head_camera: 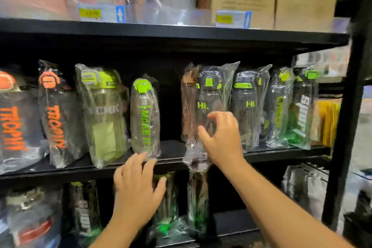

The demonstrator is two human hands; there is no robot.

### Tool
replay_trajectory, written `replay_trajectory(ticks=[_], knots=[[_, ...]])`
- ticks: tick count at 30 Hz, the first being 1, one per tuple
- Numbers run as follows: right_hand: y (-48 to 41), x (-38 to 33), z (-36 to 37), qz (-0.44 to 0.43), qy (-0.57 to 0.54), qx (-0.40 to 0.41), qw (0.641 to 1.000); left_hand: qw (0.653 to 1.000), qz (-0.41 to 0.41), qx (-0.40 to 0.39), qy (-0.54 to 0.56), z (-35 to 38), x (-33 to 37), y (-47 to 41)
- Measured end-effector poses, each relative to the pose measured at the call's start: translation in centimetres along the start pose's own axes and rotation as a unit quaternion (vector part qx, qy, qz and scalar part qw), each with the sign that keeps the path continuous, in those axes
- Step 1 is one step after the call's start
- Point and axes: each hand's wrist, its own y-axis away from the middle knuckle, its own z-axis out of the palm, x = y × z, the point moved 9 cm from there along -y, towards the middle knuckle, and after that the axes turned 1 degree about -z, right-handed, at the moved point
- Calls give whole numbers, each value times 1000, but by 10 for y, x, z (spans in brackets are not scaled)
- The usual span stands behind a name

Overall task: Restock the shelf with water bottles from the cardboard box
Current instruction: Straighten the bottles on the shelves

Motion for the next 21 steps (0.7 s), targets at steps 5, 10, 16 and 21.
replay_trajectory(ticks=[5, 10, 16, 21], knots=[[-5, 32, -11, 11, -18, 29, 999, 999, 26, -30, 0, 25, 69, -21], [5, 51, 24, 106, -147, -60, 982, 997, 17, -69, -35, 49, 68, -19], [15, 64, 50, 139, -126, -94, 978, 997, -8, -63, -49, 49, 75, -18], [13, 65, 54, 142, -103, -103, 979, 998, -23, -37, -37, 49, 79, -18]])
